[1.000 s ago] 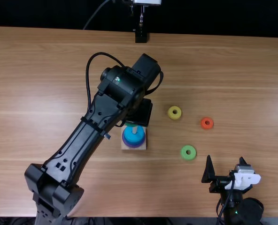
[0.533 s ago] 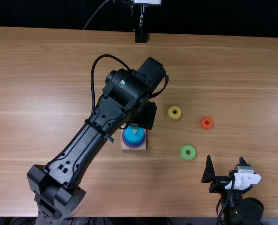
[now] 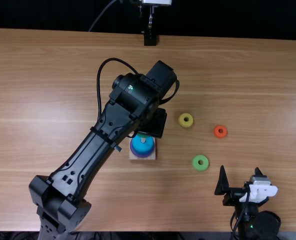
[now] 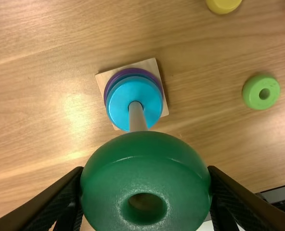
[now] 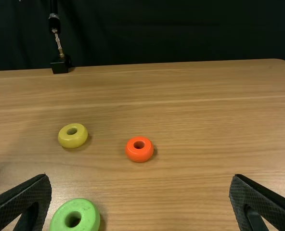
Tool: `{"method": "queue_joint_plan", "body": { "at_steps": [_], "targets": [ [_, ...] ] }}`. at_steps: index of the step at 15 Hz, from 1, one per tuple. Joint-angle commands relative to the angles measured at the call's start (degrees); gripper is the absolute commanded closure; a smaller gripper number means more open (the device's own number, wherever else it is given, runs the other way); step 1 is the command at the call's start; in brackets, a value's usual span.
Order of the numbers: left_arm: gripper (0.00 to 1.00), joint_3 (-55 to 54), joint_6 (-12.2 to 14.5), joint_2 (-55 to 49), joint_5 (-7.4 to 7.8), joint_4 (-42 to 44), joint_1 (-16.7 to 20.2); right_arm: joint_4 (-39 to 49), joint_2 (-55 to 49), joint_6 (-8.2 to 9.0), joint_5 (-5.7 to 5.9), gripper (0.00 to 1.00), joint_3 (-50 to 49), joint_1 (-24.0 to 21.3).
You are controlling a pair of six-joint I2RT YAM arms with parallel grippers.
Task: Build the Hanoi tower: stack the rings onto the peg from bottom to top in this color order: purple, dark blue, light blue, dark green, light green, yellow, orange.
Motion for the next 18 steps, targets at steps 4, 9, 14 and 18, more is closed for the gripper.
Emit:
{"method": "queue_joint_plan", "body": {
  "at_steps": [4, 9, 14, 18],
  "targets": [
    [0.91, -0.6, -0.4, 2.0, 0.11, 0.1, 0.5, -3.9, -0.7, 0.11, 0.49, 0.0, -3.7, -0.6],
    [0.0, -0.6, -0.1, 2.6, 0.21, 0.0, 1.6, -3.9, -0.7, 0.11, 0.49, 0.0, -3.7, -0.6],
    [0.0, -0.5, -0.3, 2.5, 0.21, 0.1, 2.6, -3.9, -0.7, 0.11, 0.49, 0.0, -3.7, -0.6],
    [0.0, -0.4, -0.3, 2.0, 0.21, 0.2, 4.1, -3.9, -0.7, 0.11, 0.49, 0.0, -3.7, -0.6]
  ]
}}
